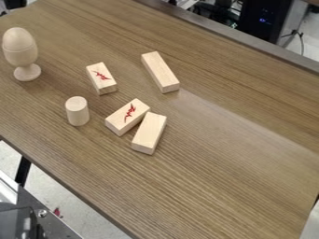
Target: Move the topmost rectangular block to the right
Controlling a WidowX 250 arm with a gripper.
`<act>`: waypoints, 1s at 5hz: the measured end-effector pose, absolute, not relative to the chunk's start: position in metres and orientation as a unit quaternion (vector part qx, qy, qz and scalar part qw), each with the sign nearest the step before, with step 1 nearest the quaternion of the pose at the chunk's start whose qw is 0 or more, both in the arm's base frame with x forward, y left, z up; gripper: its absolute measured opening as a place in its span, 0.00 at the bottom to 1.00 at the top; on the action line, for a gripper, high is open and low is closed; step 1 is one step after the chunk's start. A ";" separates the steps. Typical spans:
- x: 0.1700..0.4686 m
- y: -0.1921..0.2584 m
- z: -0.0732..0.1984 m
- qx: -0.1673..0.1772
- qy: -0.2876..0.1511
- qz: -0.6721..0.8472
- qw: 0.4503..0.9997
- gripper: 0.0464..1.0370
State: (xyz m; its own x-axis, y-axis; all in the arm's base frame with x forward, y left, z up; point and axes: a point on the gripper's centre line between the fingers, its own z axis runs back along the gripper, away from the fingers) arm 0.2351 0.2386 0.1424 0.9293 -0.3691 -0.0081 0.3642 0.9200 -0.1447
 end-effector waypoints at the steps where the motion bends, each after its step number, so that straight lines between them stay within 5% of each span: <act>1: 0.235 0.236 0.132 -0.086 0.027 -0.186 0.978 0.96; 3: 0.263 0.179 0.131 -0.098 0.001 -0.226 0.969 0.96; 5: 0.295 0.125 0.128 -0.061 -0.038 -0.239 0.968 0.96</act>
State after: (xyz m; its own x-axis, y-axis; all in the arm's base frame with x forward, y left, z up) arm 0.2948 0.1248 0.1285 0.8828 -0.4582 0.1036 0.4676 0.8783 -0.1000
